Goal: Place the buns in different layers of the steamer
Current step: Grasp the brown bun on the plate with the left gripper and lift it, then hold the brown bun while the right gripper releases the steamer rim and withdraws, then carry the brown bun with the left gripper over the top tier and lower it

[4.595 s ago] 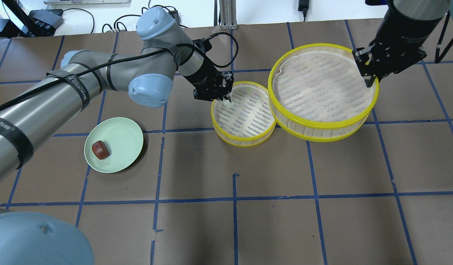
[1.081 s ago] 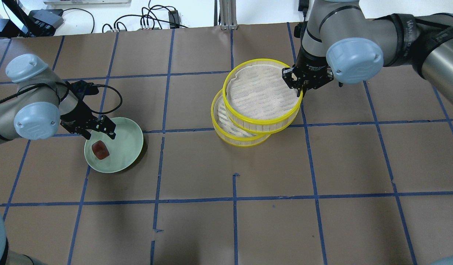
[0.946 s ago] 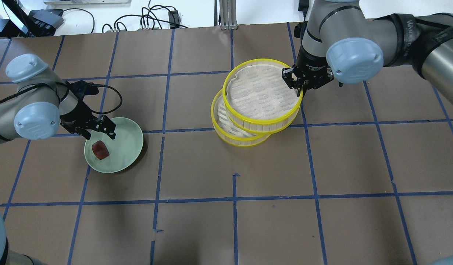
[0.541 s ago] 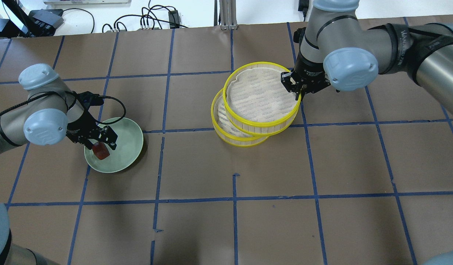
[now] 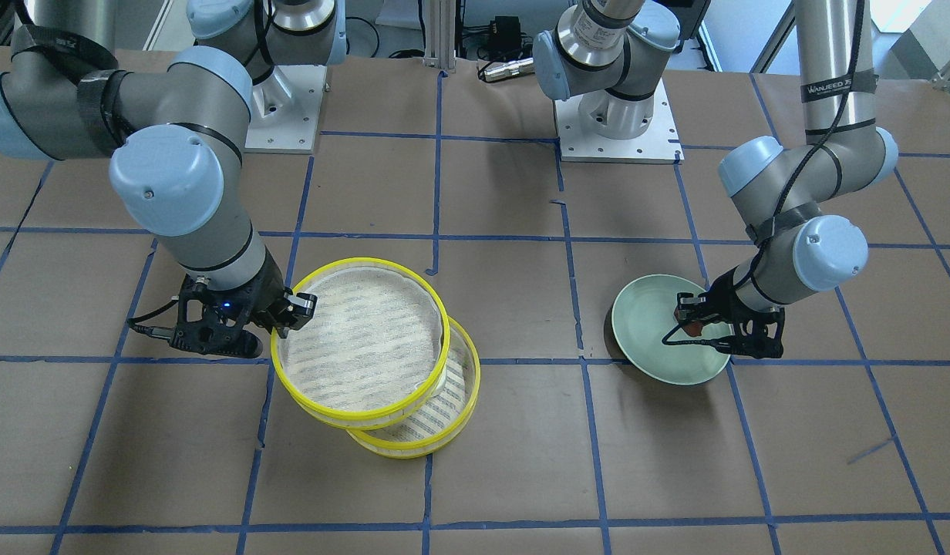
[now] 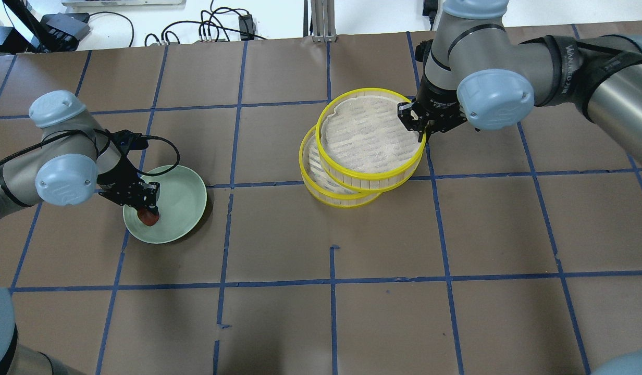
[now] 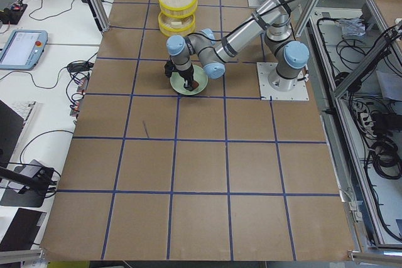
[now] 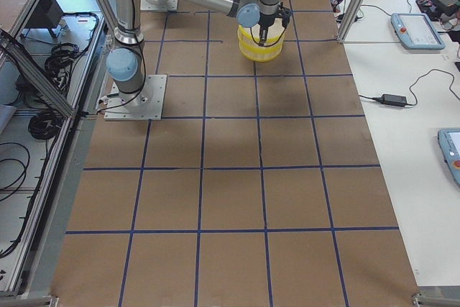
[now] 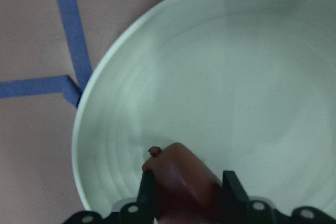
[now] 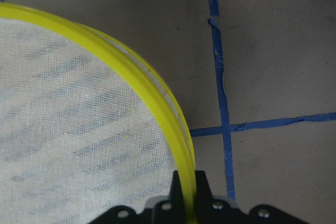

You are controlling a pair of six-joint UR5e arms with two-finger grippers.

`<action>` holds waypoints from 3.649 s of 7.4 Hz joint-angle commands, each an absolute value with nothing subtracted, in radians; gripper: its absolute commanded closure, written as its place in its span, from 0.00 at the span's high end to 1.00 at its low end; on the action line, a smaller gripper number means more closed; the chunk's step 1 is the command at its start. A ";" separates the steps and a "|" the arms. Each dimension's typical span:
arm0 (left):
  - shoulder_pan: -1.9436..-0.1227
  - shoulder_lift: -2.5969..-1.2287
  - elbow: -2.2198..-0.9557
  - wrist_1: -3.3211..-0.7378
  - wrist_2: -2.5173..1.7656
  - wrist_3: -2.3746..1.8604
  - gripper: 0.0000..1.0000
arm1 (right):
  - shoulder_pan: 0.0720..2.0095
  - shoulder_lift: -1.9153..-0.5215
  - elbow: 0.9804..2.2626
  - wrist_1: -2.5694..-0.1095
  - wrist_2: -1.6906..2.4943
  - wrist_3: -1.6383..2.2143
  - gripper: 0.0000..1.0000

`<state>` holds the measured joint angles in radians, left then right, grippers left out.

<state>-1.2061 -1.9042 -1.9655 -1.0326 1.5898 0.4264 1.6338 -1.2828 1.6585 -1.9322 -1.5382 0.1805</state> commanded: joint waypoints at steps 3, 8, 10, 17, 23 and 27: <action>-1.259 -1.867 -1.804 -1.170 1.519 0.338 0.01 | 1.638 -1.266 1.663 -1.962 -1.523 0.208 0.14; -1.381 -1.861 -1.759 -1.178 1.453 0.133 0.01 | 1.710 -1.206 1.658 -2.068 -1.534 0.344 0.14; -1.381 -1.862 -1.758 -1.177 1.451 0.133 0.01 | 1.710 -1.203 1.666 -2.063 -1.543 0.345 0.14; -1.381 -1.864 -1.743 -1.187 1.451 0.129 0.01 | 1.720 -1.203 1.689 -2.068 -1.536 0.339 0.22; -1.458 -1.867 -1.619 -1.293 1.456 -0.015 0.01 | 1.572 -1.332 1.559 -1.808 -1.542 0.134 0.96; -1.749 -1.887 -1.550 -1.202 1.301 -0.422 0.01 | 1.477 -1.535 1.531 -1.562 -1.544 0.031 1.00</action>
